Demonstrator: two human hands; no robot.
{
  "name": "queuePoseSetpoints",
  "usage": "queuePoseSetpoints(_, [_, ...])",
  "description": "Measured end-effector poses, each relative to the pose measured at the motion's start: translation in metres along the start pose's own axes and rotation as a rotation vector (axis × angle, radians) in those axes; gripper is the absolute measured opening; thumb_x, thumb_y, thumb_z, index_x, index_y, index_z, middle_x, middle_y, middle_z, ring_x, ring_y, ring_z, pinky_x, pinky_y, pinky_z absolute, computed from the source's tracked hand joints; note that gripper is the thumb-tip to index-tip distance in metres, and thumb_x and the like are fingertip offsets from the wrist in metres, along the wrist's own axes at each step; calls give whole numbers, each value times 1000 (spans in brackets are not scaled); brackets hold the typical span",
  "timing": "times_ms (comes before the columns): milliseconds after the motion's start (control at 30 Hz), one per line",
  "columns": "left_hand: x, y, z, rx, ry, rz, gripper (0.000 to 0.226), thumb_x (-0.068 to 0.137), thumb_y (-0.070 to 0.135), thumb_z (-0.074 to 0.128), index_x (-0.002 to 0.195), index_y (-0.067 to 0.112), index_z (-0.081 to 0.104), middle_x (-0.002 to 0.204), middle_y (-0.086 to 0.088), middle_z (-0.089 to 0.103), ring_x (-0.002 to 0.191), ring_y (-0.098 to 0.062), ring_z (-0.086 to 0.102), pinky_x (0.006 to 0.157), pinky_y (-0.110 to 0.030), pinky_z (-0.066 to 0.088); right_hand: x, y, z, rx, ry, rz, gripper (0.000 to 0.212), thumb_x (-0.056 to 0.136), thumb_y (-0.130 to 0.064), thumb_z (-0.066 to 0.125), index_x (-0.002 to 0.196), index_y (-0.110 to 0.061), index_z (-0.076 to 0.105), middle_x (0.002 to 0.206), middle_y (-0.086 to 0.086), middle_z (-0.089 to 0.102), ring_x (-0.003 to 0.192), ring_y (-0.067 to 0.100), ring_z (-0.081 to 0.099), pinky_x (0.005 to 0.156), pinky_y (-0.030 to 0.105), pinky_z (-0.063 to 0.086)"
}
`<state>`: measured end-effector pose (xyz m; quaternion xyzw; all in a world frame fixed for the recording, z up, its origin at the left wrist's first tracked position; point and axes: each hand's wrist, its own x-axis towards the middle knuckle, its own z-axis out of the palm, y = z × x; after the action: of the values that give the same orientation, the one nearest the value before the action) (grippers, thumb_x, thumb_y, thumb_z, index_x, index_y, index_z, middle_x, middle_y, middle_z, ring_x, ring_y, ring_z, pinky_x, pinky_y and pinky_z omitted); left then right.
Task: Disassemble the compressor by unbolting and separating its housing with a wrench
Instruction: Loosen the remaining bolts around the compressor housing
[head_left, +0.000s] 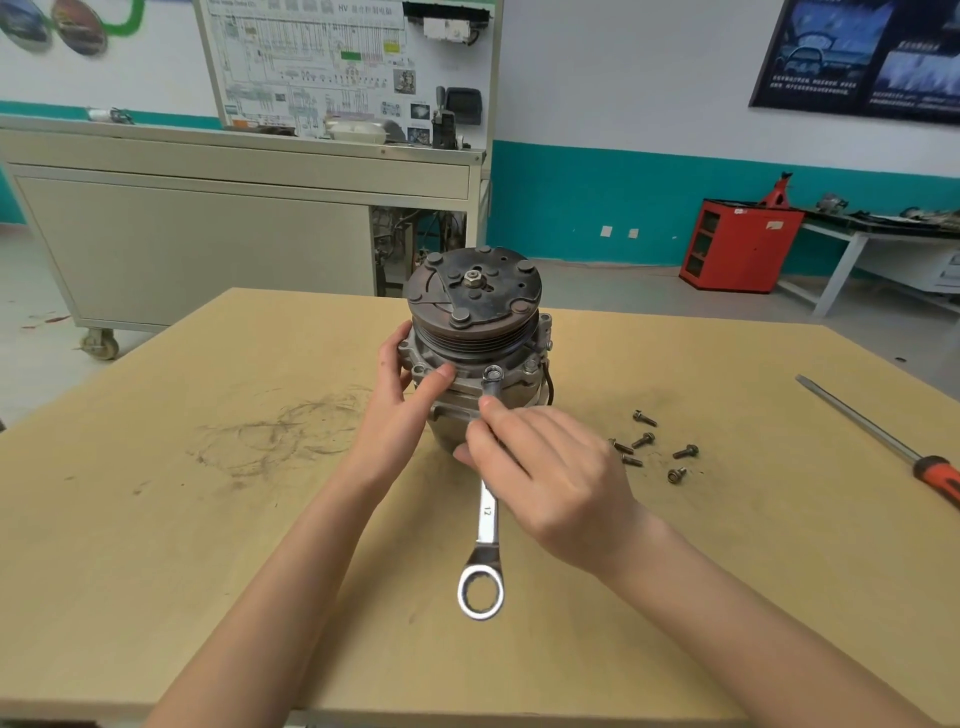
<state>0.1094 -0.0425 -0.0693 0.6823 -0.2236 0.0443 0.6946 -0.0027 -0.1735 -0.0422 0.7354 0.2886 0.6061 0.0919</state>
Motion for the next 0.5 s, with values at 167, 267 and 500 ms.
queuePoseSetpoints(167, [-1, 2, 0, 11, 0, 4, 63, 91, 37, 60, 145, 33, 28, 135, 7, 52, 123, -7, 51, 103, -32, 43, -5, 2, 6, 29, 45, 24, 25, 89, -16, 63, 75, 2, 72, 80, 18, 70, 63, 26, 66, 61, 33, 55])
queuePoseSetpoints(267, [-1, 2, 0, 12, 9, 7, 59, 94, 31, 57, 146, 31, 28, 136, 6, 51, 123, -5, 50, 104, -33, 43, -16, 10, 0, 229, 64, 203, 23, 90, -14, 61, 81, 4, 73, 91, 16, 72, 78, 23, 70, 72, 30, 56])
queuePoseSetpoints(500, [-1, 0, 0, 11, -2, -18, 60, 94, 36, 56, 144, 39, 24, 128, 25, 46, 114, 17, 42, 83, -7, 38, -18, 51, 0, 1524, 78, 1270, 22, 88, -7, 48, 92, -13, 69, 94, 7, 71, 76, 25, 69, 70, 30, 56])
